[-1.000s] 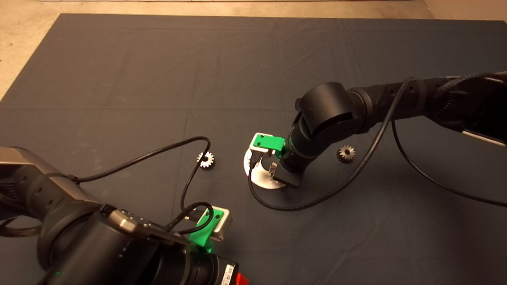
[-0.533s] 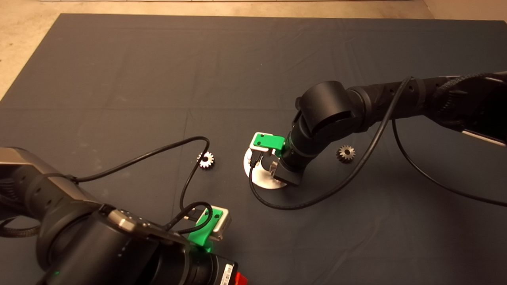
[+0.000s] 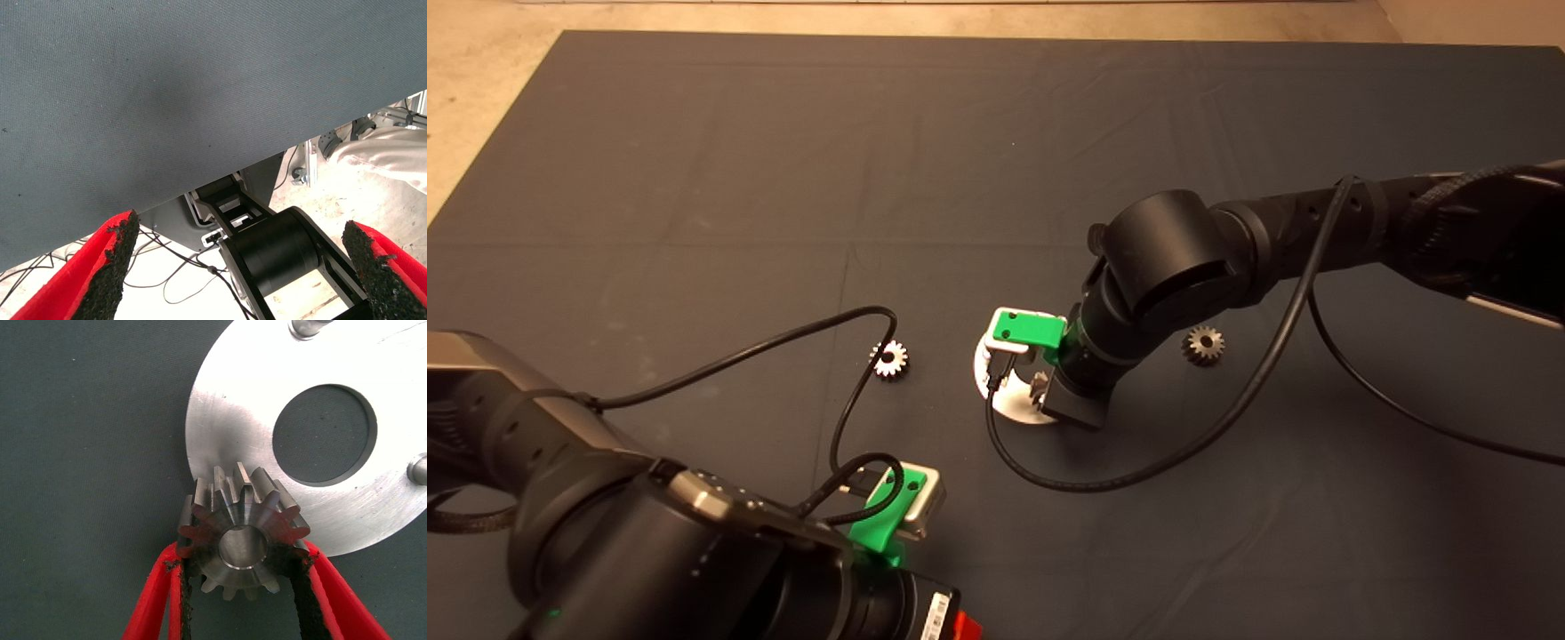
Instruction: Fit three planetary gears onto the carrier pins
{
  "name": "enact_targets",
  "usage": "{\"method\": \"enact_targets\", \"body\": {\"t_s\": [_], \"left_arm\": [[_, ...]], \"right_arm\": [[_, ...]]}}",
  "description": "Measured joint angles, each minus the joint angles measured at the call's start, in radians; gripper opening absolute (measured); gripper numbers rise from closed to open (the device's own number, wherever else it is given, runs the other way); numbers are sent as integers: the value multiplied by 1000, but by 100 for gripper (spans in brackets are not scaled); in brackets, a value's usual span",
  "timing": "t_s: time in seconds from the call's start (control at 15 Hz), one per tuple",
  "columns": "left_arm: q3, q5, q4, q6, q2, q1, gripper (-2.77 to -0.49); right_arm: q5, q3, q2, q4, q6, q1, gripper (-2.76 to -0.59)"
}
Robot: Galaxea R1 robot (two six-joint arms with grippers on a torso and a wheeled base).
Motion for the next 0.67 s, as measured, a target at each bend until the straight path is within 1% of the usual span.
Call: {"method": "enact_targets", "body": {"t_s": [0.33,0.67], "left_arm": [[0,0,0,0,-4,0,-109],[0,0,0,0,-4,0,-109]], "right_arm": [[0,12,-14,0,-1,0,-255],[0,13,-30,0,-36,0,-255]]}}
